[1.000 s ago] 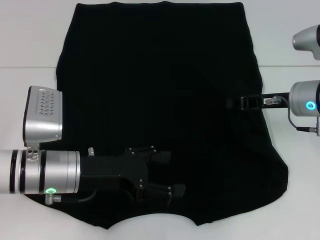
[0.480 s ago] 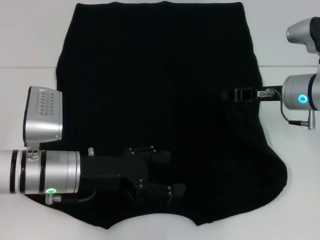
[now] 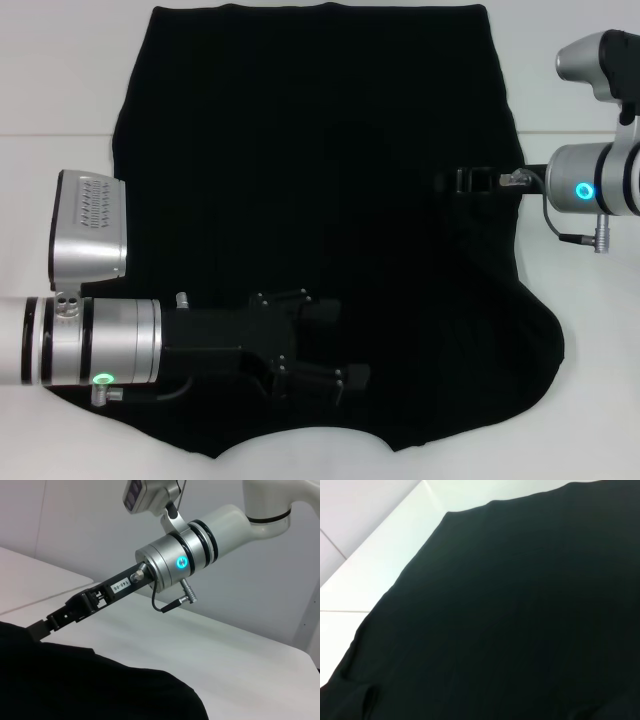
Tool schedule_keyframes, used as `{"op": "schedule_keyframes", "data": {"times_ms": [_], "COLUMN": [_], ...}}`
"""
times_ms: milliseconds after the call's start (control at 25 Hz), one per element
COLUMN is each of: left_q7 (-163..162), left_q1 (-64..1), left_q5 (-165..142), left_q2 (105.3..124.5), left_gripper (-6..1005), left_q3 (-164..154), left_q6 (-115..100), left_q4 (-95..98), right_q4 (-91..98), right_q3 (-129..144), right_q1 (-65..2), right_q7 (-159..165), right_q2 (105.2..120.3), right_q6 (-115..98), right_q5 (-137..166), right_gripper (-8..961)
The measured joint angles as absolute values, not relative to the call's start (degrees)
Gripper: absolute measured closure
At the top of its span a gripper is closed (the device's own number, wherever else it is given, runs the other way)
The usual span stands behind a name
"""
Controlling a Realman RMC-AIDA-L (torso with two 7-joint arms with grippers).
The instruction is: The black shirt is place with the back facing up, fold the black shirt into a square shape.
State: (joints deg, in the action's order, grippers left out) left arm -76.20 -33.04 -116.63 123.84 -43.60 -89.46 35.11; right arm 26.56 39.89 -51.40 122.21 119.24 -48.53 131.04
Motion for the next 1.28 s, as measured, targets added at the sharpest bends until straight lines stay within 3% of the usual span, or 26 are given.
{"op": "schedule_keyframes", "data": {"times_ms": [520,960,1080,1280], "left_q7": [-76.8,-76.8,-77.4,-82.4], "left_q1": [-33.1,-33.0,-32.7,-31.9], "left_q5": [-116.6,-116.6,-116.7,-117.1], "left_q2": [123.84,123.67,123.50,122.08], "left_gripper": [36,36,36,36], "left_q3": [-43.6,-42.5,-41.3,-39.6], "left_q6": [-88.8,-88.8,-89.2,-89.6], "left_q4": [35.2,35.2,35.1,35.4], "right_q4": [25.9,25.9,26.0,26.5], "right_q3": [39.9,39.9,39.9,39.5], "right_q1": [-52.0,-51.8,-51.2,-48.8], "right_q7": [121.8,120.2,118.2,115.8], "right_q2": [119.57,119.52,119.23,118.25], "right_q6": [-47.9,-49.8,-51.9,-57.2], "right_q5": [128.1,127.0,124.7,121.3], "right_gripper": [943,835,582,478]}}
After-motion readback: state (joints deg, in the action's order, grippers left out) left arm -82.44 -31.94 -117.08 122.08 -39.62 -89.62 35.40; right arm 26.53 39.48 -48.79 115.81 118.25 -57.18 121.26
